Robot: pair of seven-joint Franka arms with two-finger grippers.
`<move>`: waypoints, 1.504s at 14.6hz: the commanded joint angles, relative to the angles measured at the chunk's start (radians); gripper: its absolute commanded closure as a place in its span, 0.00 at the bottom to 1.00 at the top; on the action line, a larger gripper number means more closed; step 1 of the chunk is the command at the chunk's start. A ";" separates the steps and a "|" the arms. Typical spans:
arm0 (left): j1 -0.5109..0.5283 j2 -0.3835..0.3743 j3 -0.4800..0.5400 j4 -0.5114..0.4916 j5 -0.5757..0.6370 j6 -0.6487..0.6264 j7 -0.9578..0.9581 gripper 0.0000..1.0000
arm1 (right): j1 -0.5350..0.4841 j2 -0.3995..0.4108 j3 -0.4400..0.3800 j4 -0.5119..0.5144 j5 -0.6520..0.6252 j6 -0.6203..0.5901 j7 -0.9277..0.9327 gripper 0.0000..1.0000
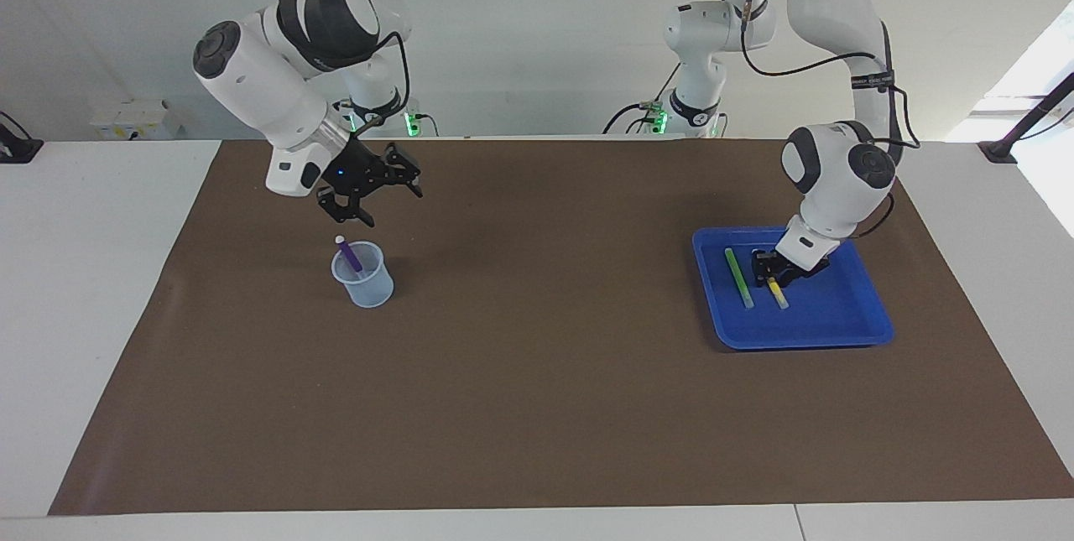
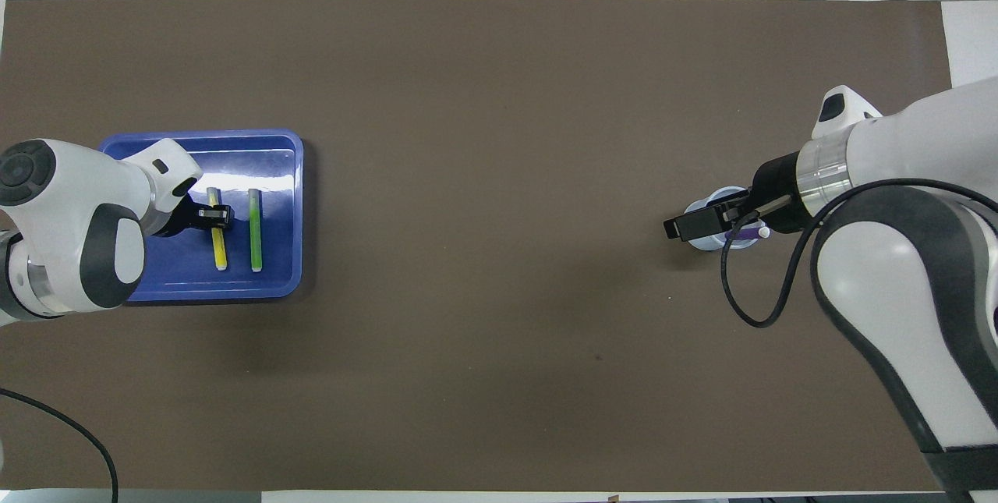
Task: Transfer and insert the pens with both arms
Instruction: 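Grasp the yellow pen with the left gripper while the right gripper releases, then lift the yellow pen with the left gripper toward the right gripper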
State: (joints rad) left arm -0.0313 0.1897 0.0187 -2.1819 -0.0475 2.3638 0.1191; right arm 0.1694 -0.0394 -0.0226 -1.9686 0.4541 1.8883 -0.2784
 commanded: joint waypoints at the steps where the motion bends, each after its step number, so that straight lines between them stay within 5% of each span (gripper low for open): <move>1: 0.013 0.013 -0.008 0.022 0.015 -0.003 -0.001 1.00 | 0.028 0.003 0.001 0.010 0.128 -0.008 0.193 0.00; 6: 0.011 0.022 -0.010 0.112 -0.003 -0.154 -0.019 1.00 | 0.084 0.001 0.001 0.010 0.313 0.020 0.482 0.00; 10: -0.018 -0.006 -0.017 0.262 -0.049 -0.426 -0.212 1.00 | 0.150 -0.005 0.004 0.000 0.354 0.061 0.557 0.00; 15: -0.116 -0.056 -0.017 0.376 -0.262 -0.662 -0.750 1.00 | 0.153 -0.011 0.006 -0.004 0.429 0.072 0.611 0.00; 17: -0.174 -0.085 -0.017 0.369 -0.349 -0.655 -1.044 1.00 | 0.160 -0.011 0.009 -0.018 0.443 0.141 0.646 0.00; 22: -0.284 -0.127 -0.020 0.335 -0.564 -0.641 -1.378 1.00 | 0.229 -0.010 0.013 -0.021 0.480 0.236 0.728 0.00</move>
State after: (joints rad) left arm -0.2735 0.0901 -0.0157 -1.8145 -0.5459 1.7198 -1.1343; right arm 0.3801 -0.0397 -0.0142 -1.9727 0.9094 2.0956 0.4308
